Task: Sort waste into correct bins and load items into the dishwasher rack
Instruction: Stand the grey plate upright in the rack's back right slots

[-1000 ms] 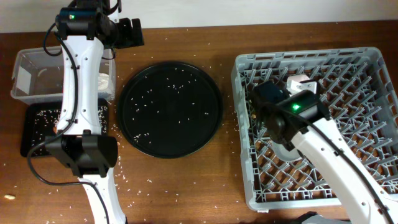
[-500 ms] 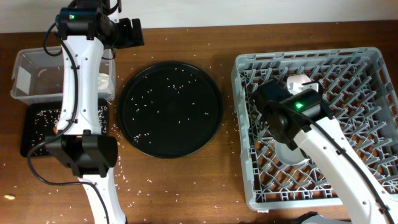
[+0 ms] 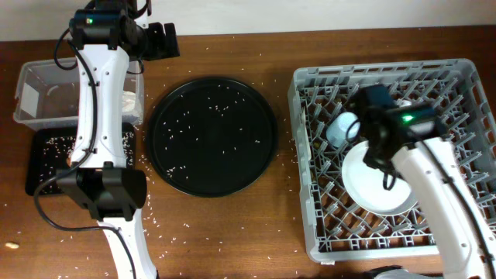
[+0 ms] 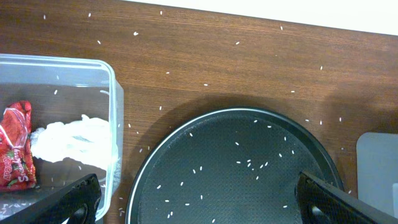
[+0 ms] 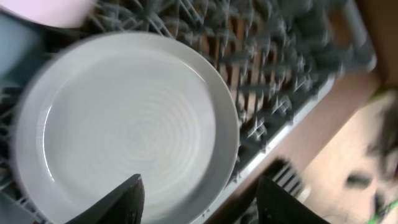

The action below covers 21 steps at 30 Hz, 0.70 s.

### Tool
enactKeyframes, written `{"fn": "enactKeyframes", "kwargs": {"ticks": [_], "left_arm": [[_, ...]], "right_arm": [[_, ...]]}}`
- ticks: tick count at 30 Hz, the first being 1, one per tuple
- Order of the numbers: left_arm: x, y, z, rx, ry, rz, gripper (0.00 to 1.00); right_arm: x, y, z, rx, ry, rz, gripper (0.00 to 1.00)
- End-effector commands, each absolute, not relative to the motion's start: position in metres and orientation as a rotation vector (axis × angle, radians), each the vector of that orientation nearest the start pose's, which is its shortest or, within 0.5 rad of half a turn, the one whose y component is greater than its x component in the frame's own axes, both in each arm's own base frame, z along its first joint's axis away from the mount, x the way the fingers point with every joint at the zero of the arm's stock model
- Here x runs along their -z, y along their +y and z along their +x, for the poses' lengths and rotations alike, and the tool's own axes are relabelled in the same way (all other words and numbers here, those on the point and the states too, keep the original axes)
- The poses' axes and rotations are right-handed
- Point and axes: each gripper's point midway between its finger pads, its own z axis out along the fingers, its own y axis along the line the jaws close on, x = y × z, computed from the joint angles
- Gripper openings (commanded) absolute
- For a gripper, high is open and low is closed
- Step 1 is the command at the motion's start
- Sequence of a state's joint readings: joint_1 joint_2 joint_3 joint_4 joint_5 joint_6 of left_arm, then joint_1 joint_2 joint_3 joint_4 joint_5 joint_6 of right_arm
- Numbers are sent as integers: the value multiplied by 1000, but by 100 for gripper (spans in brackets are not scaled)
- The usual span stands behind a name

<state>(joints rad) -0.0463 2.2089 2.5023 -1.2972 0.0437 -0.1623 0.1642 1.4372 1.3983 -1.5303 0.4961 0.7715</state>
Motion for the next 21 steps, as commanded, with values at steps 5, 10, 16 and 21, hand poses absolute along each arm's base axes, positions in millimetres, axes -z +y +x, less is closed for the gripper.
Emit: {"fn": "enactKeyframes", "kwargs": {"ticks": [5, 10, 16, 21], "left_arm": [[-244, -27, 526, 120, 2581, -156, 99], [-244, -27, 526, 121, 2581, -156, 99], [-244, -27, 526, 121, 2581, -156, 99], [-244, -27, 526, 121, 2581, -156, 99]], "right_arm": [[-152, -38, 174, 146, 2733, 1310, 52], [-101, -23, 178, -9, 2717, 1312, 46], [-89, -33, 169, 99, 2725, 1313, 27], [-92, -47, 169, 208, 2687, 1302, 4]]}}
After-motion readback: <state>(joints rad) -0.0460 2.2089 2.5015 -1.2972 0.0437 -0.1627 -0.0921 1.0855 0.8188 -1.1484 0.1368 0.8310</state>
